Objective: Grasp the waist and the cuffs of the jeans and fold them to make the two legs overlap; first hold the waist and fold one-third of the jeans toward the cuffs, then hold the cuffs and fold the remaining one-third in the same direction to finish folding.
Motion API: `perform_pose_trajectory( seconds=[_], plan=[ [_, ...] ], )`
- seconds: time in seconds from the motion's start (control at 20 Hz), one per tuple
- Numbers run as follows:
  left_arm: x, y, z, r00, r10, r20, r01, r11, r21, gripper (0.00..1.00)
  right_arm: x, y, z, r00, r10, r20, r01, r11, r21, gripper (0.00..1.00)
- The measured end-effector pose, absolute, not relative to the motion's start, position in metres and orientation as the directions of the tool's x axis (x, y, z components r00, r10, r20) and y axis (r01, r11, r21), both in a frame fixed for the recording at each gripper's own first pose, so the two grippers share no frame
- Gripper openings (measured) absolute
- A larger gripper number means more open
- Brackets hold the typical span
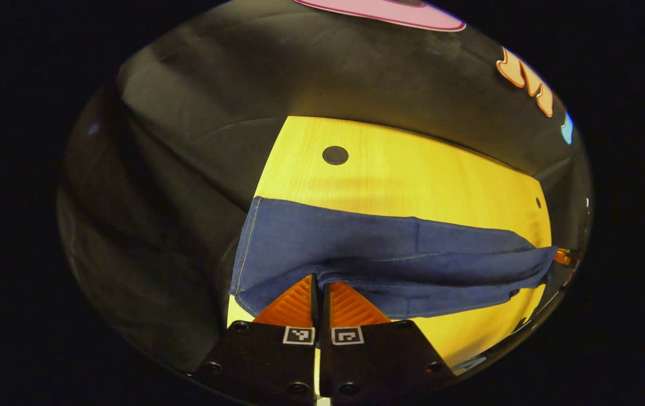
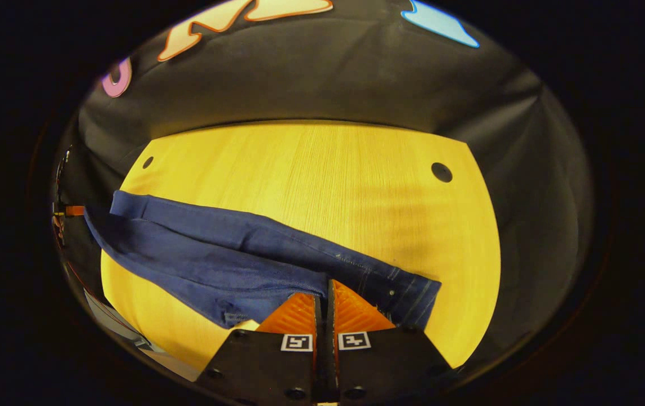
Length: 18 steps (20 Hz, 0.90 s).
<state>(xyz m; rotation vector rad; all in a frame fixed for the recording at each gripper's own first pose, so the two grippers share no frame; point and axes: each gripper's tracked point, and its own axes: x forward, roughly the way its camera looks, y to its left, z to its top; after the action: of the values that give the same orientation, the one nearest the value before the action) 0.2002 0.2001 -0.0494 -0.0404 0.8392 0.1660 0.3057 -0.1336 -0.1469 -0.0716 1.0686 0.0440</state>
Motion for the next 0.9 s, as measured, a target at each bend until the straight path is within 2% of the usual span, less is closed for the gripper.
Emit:
perform_pose_trajectory(
  seconds=[0.3, 0.45, 0.5, 0.75, 0.9],
  plan=[
    [0.214, 0.191, -0.069, 0.589, 0.176, -0.788, -0.174, 0.981, 0.089, 0.0, 0.33, -0.139, -0.188, 0.427, 0.007, -0.904, -0.033, 0.999, -0.008, 0.0],
    [0.224, 0.197, -0.077, 0.581, 0.211, -0.786, -0.194, 0.974, 0.118, 0.05, 0.338, -0.143, -0.187, 0.447, 0.003, -0.894, -0.009, 1.0, -0.001, 0.09],
    [0.225, 0.2, -0.075, 0.582, 0.226, -0.781, -0.196, 0.971, 0.135, 0.02, 0.343, -0.143, -0.181, 0.467, 0.002, -0.884, 0.009, 1.0, 0.007, 0.12],
    [0.218, 0.22, -0.055, 0.624, 0.3, -0.721, -0.239, 0.952, 0.189, 0.96, 0.343, -0.181, -0.132, 0.577, -0.046, -0.816, 0.076, 0.997, -0.003, 1.0],
    [0.206, 0.236, -0.03, 0.672, 0.327, -0.664, -0.26, 0.944, 0.202, 0.96, 0.315, -0.203, -0.096, 0.624, -0.082, -0.777, 0.134, 0.991, 0.003, 1.0]
  ],
)
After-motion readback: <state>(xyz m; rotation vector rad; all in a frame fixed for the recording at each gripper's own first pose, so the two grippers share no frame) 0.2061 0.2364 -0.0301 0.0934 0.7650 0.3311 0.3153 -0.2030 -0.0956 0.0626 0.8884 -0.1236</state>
